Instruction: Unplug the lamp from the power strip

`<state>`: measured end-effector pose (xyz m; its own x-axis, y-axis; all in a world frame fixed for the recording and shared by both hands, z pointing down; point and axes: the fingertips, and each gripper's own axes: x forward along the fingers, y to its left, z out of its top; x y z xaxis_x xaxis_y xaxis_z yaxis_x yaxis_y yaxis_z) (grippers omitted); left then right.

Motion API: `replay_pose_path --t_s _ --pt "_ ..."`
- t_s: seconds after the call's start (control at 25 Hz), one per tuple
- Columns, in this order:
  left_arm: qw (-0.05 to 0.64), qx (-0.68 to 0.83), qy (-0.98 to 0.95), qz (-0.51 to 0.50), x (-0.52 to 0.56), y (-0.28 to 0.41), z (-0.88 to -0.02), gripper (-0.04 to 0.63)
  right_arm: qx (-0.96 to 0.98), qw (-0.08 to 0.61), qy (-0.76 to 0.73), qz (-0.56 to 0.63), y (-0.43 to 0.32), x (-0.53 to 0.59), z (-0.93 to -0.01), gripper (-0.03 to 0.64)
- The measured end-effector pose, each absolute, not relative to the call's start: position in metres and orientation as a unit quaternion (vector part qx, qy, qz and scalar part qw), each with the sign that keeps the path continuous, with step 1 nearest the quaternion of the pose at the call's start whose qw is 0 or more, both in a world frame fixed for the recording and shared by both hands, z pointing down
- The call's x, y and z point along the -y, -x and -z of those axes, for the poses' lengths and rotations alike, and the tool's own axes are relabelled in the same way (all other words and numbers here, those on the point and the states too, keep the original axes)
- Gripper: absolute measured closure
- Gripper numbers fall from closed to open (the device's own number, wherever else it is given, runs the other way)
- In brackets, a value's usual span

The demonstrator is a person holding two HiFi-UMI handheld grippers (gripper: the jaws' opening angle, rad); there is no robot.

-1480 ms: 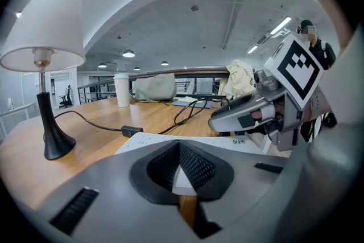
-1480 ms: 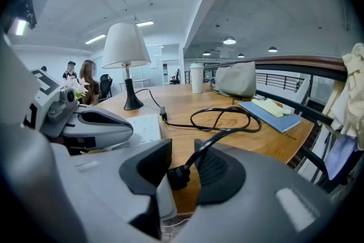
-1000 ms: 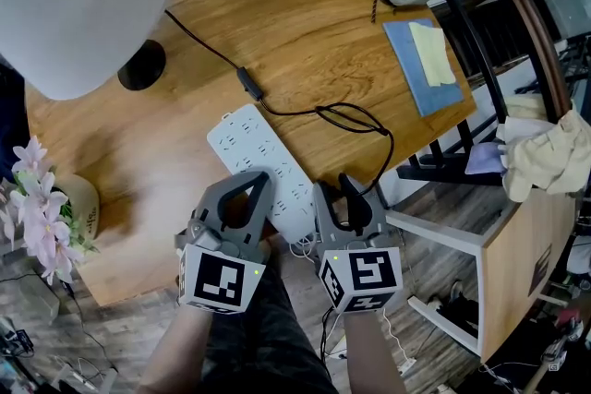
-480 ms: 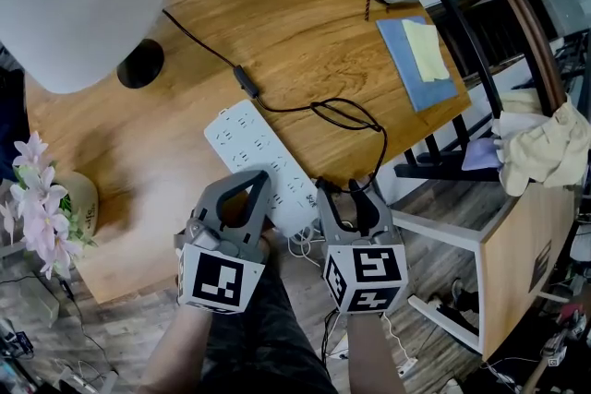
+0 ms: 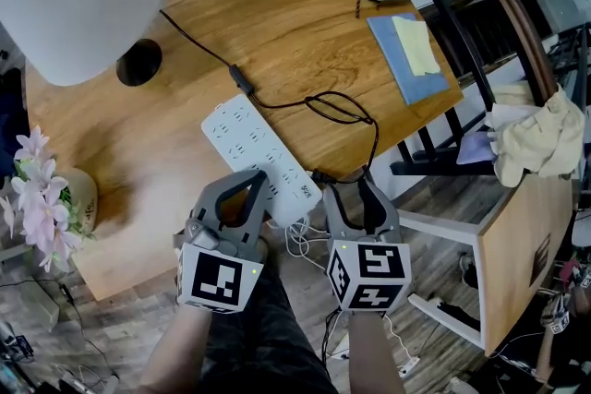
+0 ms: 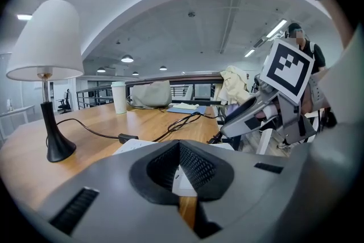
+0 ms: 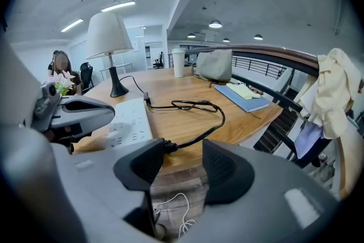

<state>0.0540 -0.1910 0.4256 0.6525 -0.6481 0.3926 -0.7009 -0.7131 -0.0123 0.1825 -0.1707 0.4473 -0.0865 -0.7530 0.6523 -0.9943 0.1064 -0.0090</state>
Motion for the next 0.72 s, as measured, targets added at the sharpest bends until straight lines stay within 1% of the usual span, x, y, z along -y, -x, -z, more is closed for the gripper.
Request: replay_pose_path --t_s 0.44,0.64,0.72 --pt "0.058 0.385 -0.904 -0.178 0.188 -0.043 -0.408 0.6 0.732 0.232 -0.605 -0.211 -0.159 0.171 -0.422 0.411" --pt "0.074 0.402 -0.899 -0.154 0.193 -0.034 -0.396 0.598 0.758 0.218 -0.583 -0.198 -0.142 0.173 -0.409 0.414" --pt "0.078 0.408 -0.897 -0.148 0.195 -0.029 -0.391 0.6 0.768 0.213 -0.574 -0.189 -0.135 0.173 -0.403 0.425"
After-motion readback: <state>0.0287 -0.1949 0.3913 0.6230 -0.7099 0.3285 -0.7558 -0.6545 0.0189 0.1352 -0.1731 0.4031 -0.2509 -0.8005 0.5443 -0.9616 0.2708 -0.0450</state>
